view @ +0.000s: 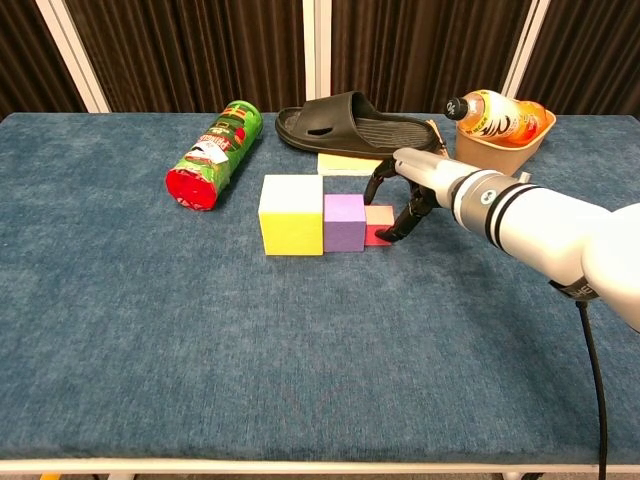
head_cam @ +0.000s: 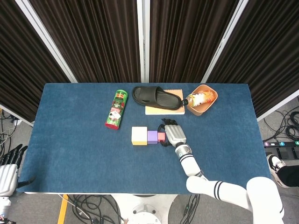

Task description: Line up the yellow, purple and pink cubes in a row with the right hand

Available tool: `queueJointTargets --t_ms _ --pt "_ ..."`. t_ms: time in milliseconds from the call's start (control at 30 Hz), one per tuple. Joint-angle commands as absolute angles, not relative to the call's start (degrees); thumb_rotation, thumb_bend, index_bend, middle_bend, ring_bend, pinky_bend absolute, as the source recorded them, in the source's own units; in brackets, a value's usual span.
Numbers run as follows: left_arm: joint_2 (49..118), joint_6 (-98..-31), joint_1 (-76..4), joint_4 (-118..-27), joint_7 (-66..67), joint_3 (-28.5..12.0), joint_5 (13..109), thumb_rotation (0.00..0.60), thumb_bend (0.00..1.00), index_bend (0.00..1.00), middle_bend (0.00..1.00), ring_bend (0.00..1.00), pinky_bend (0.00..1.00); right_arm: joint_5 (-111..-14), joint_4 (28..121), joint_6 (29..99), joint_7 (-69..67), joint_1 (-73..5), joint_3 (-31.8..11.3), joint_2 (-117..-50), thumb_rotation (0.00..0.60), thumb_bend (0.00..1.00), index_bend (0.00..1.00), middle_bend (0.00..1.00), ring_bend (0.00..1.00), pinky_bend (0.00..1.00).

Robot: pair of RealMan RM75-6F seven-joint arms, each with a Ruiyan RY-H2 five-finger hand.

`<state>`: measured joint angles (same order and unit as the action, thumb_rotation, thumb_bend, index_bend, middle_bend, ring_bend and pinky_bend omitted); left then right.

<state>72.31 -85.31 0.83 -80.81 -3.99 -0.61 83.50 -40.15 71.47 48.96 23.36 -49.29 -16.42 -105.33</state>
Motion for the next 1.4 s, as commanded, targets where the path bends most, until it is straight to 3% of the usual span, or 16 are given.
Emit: queueJointTargets --t_ms 33,333,800,1400 --pt "72.3 -85.3 0.9 -80.8 -4.0 -0.6 83.4 0.600 0.06 0.14 0.16 0.11 0.16 -40.5 72.4 49.2 23.2 -49.0 -16.2 -104.6 0.600 0.17 0.27 0.04 0.00 0.00" --pt "72.4 -85.0 0.9 -80.6 -4.1 -0.6 83.2 0.600 0.06 0.14 0.16 0.11 0.16 -40.8 75.3 49.7 22.8 -48.1 -16.6 -98.9 0.600 0.17 0.16 0.02 0.00 0.00" --pt "71.7 -84.8 1.0 -81.9 -2.6 -0.6 82.7 0.600 0.06 0.13 0.16 0.11 0.16 -39.6 63.0 45.8 23.5 -53.3 -17.2 -106.5 0.600 0.17 0.15 0.01 0.00 0.00" --pt "72.1 -84.5 0.7 -81.5 -2.9 -0.7 82.9 0.600 0.06 0.13 0.16 0.11 0.16 -42.5 65.8 47.7 21.3 -51.2 -16.5 -105.3 0.600 0.17 0.14 0.01 0.00 0.00"
